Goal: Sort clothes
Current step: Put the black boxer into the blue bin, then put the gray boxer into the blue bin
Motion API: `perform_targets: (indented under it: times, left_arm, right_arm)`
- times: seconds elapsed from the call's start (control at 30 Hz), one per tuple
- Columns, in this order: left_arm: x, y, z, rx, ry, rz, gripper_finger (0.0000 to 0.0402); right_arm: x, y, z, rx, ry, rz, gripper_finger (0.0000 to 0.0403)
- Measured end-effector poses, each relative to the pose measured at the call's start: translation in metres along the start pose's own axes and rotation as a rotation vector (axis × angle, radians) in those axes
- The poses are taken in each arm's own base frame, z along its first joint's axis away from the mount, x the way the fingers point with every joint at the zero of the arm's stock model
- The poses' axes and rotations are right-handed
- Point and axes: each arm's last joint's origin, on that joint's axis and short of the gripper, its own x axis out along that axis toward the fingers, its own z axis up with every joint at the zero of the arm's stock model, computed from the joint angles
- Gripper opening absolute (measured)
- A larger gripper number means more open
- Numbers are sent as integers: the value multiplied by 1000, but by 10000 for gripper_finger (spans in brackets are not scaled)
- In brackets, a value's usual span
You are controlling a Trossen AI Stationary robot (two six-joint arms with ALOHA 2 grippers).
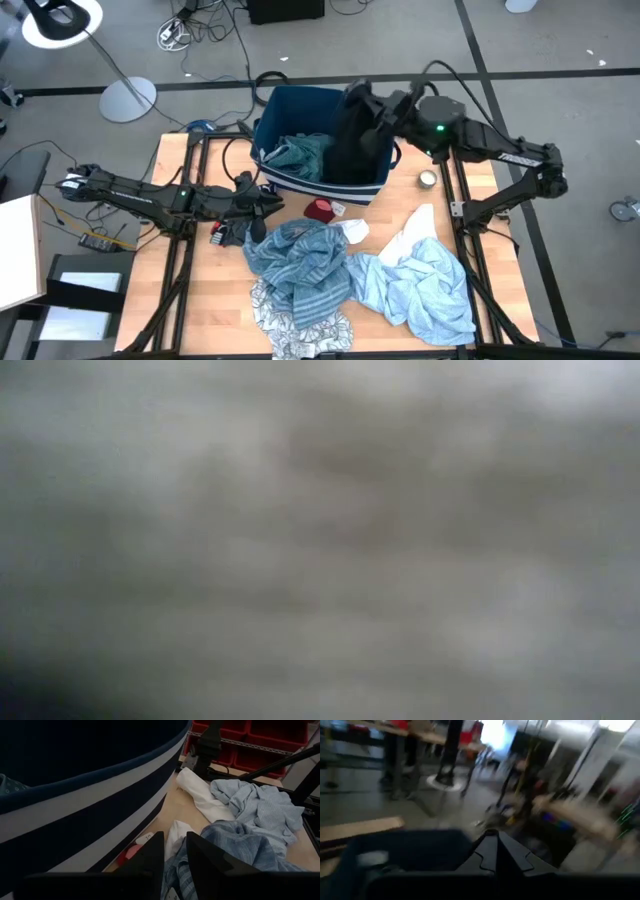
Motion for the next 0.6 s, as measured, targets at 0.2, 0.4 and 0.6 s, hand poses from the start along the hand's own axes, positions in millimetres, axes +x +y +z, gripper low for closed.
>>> perform_targets:
  times: [0.2, 0.4, 0.6]
  left_arm:
    - [0, 0, 0, -1, 0, 0, 87]
    - [0, 0, -1, -5, 13, 4, 87]
    - [0, 0, -1, -8, 14, 4, 87]
  right_arm:
    - [7, 2, -23, 20, 181, 125, 49]
    - [-7, -8, -25, 66, 224, 122, 101]
    - [-31, -3, -40, 144, 439, 418, 129]
